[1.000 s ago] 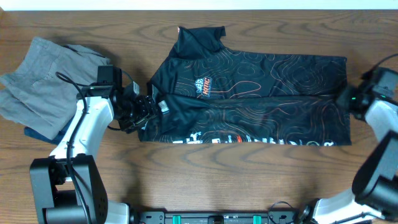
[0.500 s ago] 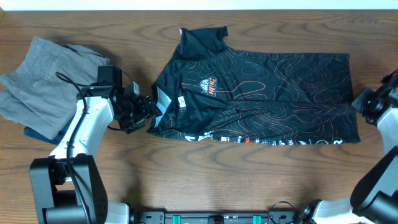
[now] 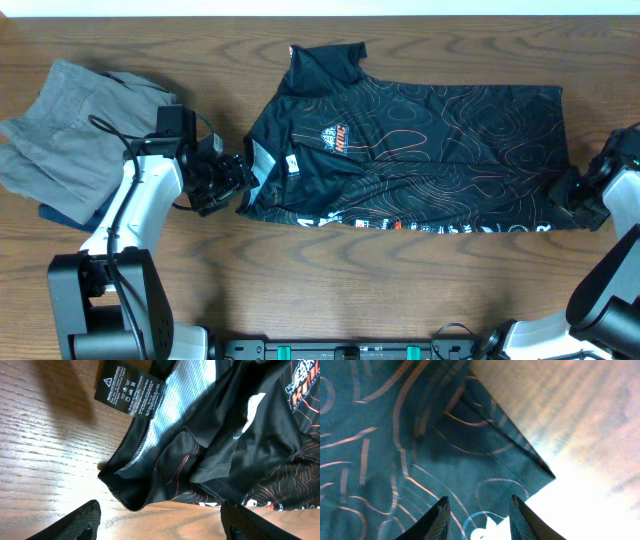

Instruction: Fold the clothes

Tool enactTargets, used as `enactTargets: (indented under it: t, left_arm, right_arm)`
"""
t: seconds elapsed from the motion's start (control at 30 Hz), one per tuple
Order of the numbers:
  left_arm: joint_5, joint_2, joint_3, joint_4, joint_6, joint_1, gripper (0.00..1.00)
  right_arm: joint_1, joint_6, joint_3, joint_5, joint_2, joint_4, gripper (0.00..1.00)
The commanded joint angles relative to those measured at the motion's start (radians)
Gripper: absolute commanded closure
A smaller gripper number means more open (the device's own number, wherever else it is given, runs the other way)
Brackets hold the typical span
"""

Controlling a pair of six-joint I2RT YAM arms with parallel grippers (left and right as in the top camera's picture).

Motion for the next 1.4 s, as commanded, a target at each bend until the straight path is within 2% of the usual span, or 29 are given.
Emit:
enactTargets:
  t: [0.0,0.23,0.47,0.6,0.67,0.7,0.77,0.8,0.83,0.87,1.0,1.2,1.37]
  left_arm:
    - [-0.024,0.021,-0.022,0.005,0.013,0.003,0.2]
    - [-0.023,0.058,-0.098,0.108,0.013,-0.011,0.16]
    - [-0.023,0.108,-0.117,0.178,0.005,-0.053,0.17]
    - [-0.024,0.12,-0.117,0.184,0.005,-0.079,0.3]
    - [-0.024,0.12,-0.117,0.18,0.005,-0.085,0.4]
    - [-0.024,0.12,-0.117,0.176,0.005,-0.086,0.5]
    - [-0.029,0.12,-0.117,0.166,0.005,-0.085,0.74]
    - [-0.04,0.12,-0.117,0.16,0.005,-0.085,0.81]
    - [-0.061,0.12,-0.117,0.15,0.005,-0.085,0.93]
    - [-0.098,0.12,-0.117,0.133,0.004,-0.085,0.94]
    - [-0.187,0.12,-0.117,0.061,0.005,-0.084,0.94]
    - [-0.193,0.119,-0.117,-0.099,0.005,-0.085,0.94]
    - [-0.195,0.119,-0.117,-0.202,0.005,-0.085,0.94]
  right_arm:
    - [-0.002,0.035,-0.003,0.081,0.002,-0.023,0.62]
    - [-0.004,0.091,-0.027,0.093,0.003,-0.004,0.47]
    - [-0.004,0.106,-0.101,0.092,0.003,0.034,0.46]
    - [-0.005,0.107,-0.14,0.093,0.003,0.06,0.48]
    - [-0.005,0.107,-0.149,0.093,0.003,0.071,0.53]
    - [-0.005,0.107,-0.15,0.093,0.003,0.074,0.59]
    - [-0.005,0.107,-0.15,0.094,0.003,0.073,0.81]
    - [-0.005,0.107,-0.15,0.094,0.003,0.071,0.89]
    - [-0.005,0.107,-0.15,0.094,0.003,0.069,0.96]
    - [-0.005,0.108,-0.15,0.097,0.003,0.065,0.99]
    - [-0.01,0.179,-0.15,0.159,0.003,0.013,0.99]
    - [-0.064,0.266,-0.15,0.258,0.002,-0.101,0.99]
    - [-0.113,0.267,-0.15,0.256,-0.003,-0.151,0.99]
